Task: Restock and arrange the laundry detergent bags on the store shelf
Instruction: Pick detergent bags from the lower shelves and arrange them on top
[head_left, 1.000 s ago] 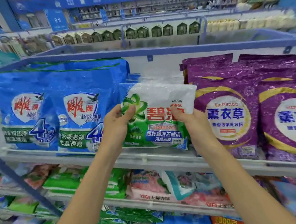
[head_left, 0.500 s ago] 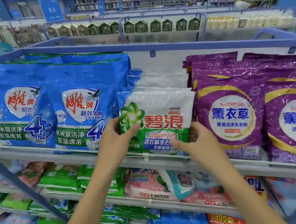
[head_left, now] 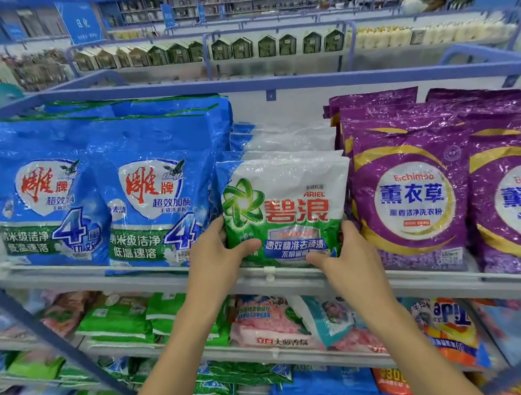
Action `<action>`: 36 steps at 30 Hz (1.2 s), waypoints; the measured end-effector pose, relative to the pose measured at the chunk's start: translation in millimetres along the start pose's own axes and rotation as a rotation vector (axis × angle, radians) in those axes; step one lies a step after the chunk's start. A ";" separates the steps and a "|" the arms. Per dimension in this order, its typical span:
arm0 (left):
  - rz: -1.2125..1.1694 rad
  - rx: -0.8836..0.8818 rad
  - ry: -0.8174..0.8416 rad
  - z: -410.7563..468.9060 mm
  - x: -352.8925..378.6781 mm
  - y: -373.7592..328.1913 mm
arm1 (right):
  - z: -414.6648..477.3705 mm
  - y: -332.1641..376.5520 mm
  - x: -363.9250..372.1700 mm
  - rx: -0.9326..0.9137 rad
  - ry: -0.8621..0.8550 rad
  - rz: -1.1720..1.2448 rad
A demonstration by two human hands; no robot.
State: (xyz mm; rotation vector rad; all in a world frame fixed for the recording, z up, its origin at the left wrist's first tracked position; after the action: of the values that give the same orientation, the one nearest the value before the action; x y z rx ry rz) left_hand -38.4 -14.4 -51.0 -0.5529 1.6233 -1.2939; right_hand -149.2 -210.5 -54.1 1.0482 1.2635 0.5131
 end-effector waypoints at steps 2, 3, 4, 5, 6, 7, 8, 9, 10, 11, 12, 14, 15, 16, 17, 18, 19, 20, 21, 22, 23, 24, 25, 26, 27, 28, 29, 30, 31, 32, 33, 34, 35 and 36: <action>0.061 0.011 -0.023 -7.3 1.7 -1.0 | -4.3 0.8 0.4 0.005 -0.016 -0.039; 0.099 0.019 -0.043 -11.6 1.8 -3.7 | -7.3 2.2 -0.1 -0.008 -0.030 -0.073; 0.141 0.022 -0.061 -15.7 1.4 -6.9 | -11.1 4.0 -0.8 -0.033 -0.046 -0.111; 0.193 0.026 -0.076 -20.4 1.2 -10.8 | -15.1 5.9 -1.6 -0.063 -0.059 -0.145; 0.252 0.030 -0.087 -25.4 0.9 -14.1 | -19.6 7.6 -2.6 -0.095 -0.069 -0.173; 0.311 0.034 -0.092 -31.6 0.8 -17.1 | -24.3 8.4 -3.7 -0.122 -0.074 -0.197; 0.366 0.032 -0.090 -38.9 1.0 -19.4 | -29.5 8.4 -4.7 -0.140 -0.073 -0.219; 0.423 0.028 -0.081 -47.7 1.9 -20.5 | -35.8 8.0 -5.4 -0.153 -0.069 -0.240; 0.485 0.019 -0.070 -57.3 3.2 -19.7 | -42.4 5.9 -5.2 -0.155 -0.062 -0.265; 0.540 0.011 -0.062 -68.3 4.7 -17.4 | -50.0 3.6 -3.7 -0.150 -0.051 -0.293; 0.583 0.000 -0.064 -80.0 5.5 -12.6 | -58.5 2.0 -1.0 -0.147 -0.034 -0.320; 0.633 -0.035 -0.091 -105.5 3.5 0.6 | -75.0 0.5 11.4 -0.181 0.010 -0.358; 0.652 -0.063 -0.101 -119.1 1.6 8.9 | -82.1 1.3 21.3 -0.212 0.040 -0.372; 0.664 -0.100 -0.108 -132.8 -1.3 19.4 | -89.0 3.0 33.8 -0.249 0.077 -0.383; 0.676 -0.141 -0.111 -147.2 -4.5 29.0 | -94.8 4.9 48.3 -0.282 0.123 -0.385; 0.678 -0.180 -0.120 -160.8 -10.1 37.9 | -99.3 8.3 63.9 -0.314 0.173 -0.377; 0.681 -0.218 -0.134 -174.7 -17.3 45.0 | -102.4 11.9 79.9 -0.335 0.226 -0.365; 0.680 -0.253 -0.154 -187.9 -26.7 52.1 | -104.7 16.7 95.9 -0.349 0.279 -0.373; 0.678 -0.295 -0.173 -201.9 -37.3 59.1 | -106.6 21.3 112.1 -0.369 0.336 -0.408; 0.676 -0.335 -0.191 -215.2 -48.9 68.8 | -108.4 26.3 128.3 -0.397 0.392 -0.458; 0.680 -0.378 -0.206 -228.8 -60.7 77.1 | -110.8 31.6 143.1 -0.420 0.447 -0.498; 0.689 -0.409 -0.220 -241.2 -72.6 84.3 | -112.4 36.8 157.1 -0.428 0.505 -0.521; 0.697 -0.444 -0.230 -252.9 -84.3 90.2 | -113.2 43.1 169.5 -0.427 0.555 -0.536; 0.704 -0.474 -0.241 -263.8 -96.7 97.1 | -113.2 50.1 181.5 -0.428 0.590 -0.551; 0.718 -0.503 -0.254 -275.3 -109.3 102.6 | -112.3 57.8 194.5 -0.431 0.617 -0.571; 0.729 -0.525 -0.266 -285.9 -121.6 110.7 | -111.5 64.2 209.1 -0.435 0.646 -0.593; 0.742 -0.557 -0.263 -296.3 -134.4 119.6 | -111.2 70.4 225.7 -0.444 0.679 -0.615; 0.748 -0.582 -0.270 -307.4 -147.8 129.7 | -111.7 78.1 242.8 -0.459 0.706 -0.630; 0.765 -0.586 -0.300 -318.1 -160.8 138.7 | -111.6 85.5 260.6 -0.474 0.727 -0.645; 0.779 -0.589 -0.344 -328.4 -174.9 148.8 | -112.3 94.4 278.3 -0.486 0.745 -0.658; 0.766 -0.610 -0.364 -336.8 -189.6 155.6 | -113.1 104.4 296.4 -0.491 0.761 -0.655; 0.774 -0.617 -0.390 -343.3 -203.7 151.1 | -113.7 114.7 315.9 -0.500 0.774 -0.643; 0.775 -0.627 -0.401 -348.8 -219.5 149.1 | -114.9 125.7 335.4 -0.513 0.784 -0.626; 0.767 -0.638 -0.404 -353.4 -235.8 148.9 | -116.3 137.3 355.5 -0.535 0.791 -0.609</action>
State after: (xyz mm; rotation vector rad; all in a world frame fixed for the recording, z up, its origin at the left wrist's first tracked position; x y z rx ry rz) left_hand -211.9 398.1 -100.3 -0.4481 1.6331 -0.0796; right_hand -129.0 182.7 -115.4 -0.0498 1.8912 0.7576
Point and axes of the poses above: each hand's wrist, its own z-axis towards the middle knuckle, its own x-axis out of the palm, y = z × x, the point moved 5 cm from there along z, towards the middle knuckle, and after that the axes turned 15 degrees about y, right-handed, at the moved point
